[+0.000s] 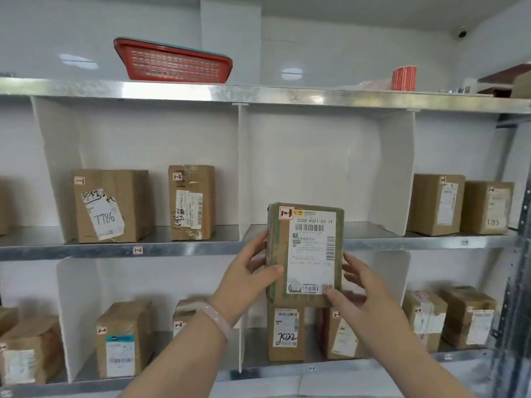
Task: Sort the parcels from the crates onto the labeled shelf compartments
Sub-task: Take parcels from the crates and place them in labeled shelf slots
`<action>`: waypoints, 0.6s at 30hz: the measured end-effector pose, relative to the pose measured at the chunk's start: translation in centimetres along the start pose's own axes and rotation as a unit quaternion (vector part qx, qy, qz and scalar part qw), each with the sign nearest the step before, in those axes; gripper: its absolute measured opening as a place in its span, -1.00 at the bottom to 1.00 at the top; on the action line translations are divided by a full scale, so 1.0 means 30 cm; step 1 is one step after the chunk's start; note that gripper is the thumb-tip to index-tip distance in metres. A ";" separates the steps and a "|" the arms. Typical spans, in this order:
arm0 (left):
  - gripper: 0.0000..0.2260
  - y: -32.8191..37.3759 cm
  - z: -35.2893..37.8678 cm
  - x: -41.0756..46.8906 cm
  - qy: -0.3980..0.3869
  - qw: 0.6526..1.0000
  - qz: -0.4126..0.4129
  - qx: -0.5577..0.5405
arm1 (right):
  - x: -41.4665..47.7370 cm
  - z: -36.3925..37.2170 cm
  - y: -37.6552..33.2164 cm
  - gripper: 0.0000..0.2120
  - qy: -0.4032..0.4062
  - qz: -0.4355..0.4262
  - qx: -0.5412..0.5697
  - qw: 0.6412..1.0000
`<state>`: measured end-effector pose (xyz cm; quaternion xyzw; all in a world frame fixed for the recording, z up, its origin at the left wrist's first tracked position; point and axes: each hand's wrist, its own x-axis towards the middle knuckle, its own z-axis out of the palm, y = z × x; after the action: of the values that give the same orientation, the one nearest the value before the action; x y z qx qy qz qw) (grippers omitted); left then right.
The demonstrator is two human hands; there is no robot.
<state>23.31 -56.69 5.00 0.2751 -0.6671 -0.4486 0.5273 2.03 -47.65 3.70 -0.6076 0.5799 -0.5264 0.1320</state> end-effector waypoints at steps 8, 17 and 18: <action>-0.41 -0.121 -0.041 0.429 0.004 1.000 0.012 0.002 | 0.352 0.084 0.102 -0.32 0.035 -0.015 -0.023 0.999; -0.41 -0.217 -0.024 0.690 0.012 1.000 -0.010 -0.024 | 0.611 0.084 0.213 -0.35 0.041 -0.031 -0.009 0.999; -0.41 -0.225 -0.026 0.707 0.015 0.999 -0.014 -0.030 | 0.637 0.080 0.219 -0.36 0.041 -0.035 -0.006 0.999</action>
<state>17.11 -77.77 8.71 0.2752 -0.6418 -0.4712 0.5388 -4.12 -66.78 6.97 -0.6063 0.5664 -0.5515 0.0857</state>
